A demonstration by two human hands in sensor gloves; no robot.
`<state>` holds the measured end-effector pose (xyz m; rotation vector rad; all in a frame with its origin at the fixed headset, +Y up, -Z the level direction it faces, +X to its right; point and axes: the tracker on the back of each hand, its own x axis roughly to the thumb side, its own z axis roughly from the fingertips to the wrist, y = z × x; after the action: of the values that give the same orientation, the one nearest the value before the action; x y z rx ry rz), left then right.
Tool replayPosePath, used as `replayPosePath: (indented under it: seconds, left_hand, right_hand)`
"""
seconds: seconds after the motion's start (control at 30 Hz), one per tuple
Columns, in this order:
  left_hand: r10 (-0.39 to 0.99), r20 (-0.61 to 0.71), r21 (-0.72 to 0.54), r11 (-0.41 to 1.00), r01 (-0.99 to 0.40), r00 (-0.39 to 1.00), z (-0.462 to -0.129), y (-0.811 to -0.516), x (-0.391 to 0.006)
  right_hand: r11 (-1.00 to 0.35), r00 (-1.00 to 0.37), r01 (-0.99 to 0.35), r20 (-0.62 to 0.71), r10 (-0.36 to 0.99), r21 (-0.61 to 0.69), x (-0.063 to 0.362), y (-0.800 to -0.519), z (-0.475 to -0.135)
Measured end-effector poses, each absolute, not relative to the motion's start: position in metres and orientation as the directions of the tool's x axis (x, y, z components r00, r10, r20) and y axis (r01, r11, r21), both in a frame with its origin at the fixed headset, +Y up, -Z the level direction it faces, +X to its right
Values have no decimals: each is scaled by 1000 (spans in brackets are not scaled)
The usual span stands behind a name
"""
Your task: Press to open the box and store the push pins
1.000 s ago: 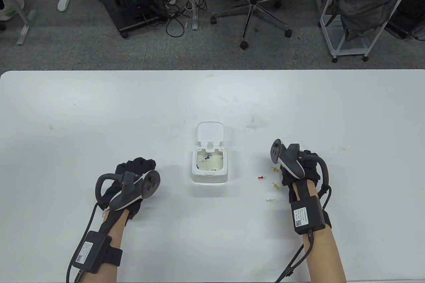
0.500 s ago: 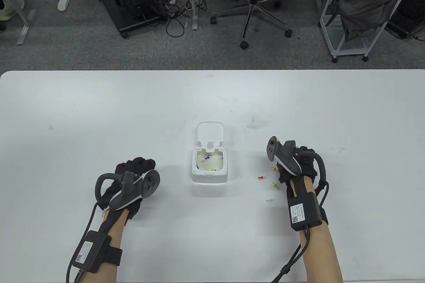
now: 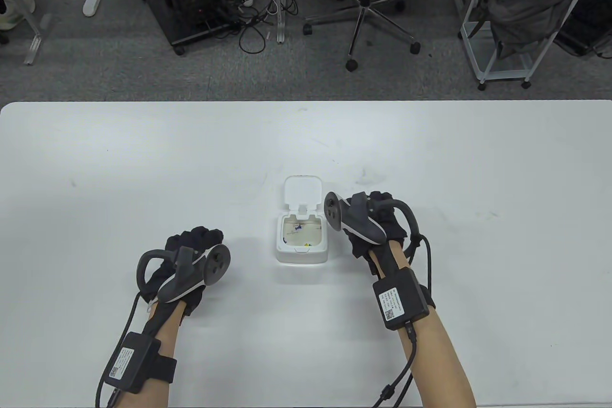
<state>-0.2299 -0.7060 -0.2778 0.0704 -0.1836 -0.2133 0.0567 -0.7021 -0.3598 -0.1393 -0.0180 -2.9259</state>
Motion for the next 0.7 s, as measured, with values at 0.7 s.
replayPosePath:
  seconds: [0.7]
  left_hand:
    - [-222,177,86,974,209,959,-278,-707,-230]
  right_hand:
    - [-974,-947,227,232,-222,-6,-9,-703,-352]
